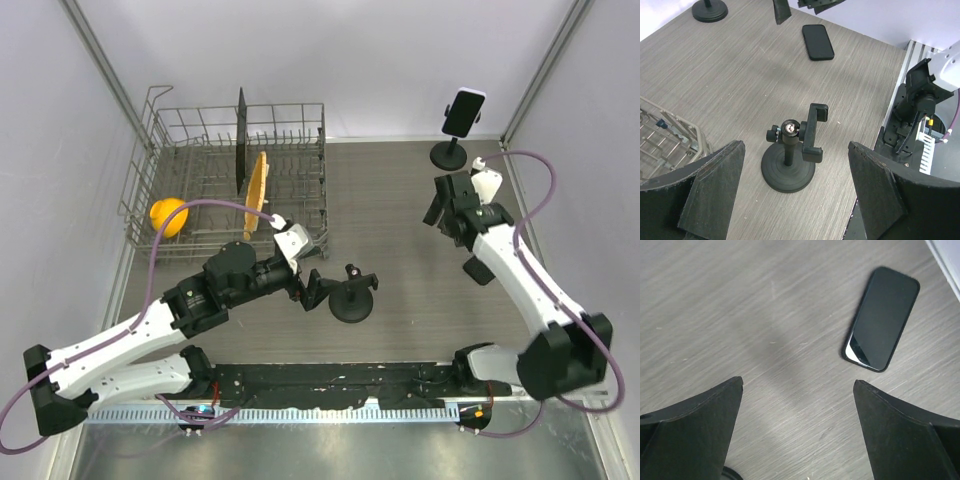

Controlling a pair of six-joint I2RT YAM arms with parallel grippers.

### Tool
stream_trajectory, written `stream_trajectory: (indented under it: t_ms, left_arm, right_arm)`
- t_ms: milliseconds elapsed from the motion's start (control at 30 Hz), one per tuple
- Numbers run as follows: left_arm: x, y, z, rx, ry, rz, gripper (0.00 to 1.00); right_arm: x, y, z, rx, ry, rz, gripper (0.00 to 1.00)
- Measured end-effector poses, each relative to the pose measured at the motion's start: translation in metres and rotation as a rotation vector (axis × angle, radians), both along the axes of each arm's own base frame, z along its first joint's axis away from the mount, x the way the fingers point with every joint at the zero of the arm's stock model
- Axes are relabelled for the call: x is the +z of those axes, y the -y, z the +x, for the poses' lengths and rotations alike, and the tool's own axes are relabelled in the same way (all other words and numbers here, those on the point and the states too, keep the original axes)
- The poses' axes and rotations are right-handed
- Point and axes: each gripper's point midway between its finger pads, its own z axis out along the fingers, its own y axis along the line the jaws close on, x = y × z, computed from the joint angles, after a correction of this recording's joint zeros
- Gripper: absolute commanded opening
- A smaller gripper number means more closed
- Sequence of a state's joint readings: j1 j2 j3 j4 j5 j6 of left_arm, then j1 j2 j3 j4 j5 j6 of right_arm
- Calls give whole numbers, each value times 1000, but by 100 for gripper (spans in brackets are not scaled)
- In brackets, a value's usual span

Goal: Place the phone on the phone stand

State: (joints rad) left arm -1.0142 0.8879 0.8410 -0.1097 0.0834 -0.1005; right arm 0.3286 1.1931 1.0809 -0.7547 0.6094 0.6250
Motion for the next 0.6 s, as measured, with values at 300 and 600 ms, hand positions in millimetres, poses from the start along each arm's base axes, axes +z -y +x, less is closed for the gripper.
stream_trajectory:
  t_ms: [300,600]
  left_arm:
    - [-1,0,0,0,-1,2,88]
    - [-1,1,-1,-6,-4,3,88]
  right_arm:
    - [-73,110,18,-410,-247,197,98]
    - [-118,171,2,-642,-352,272,98]
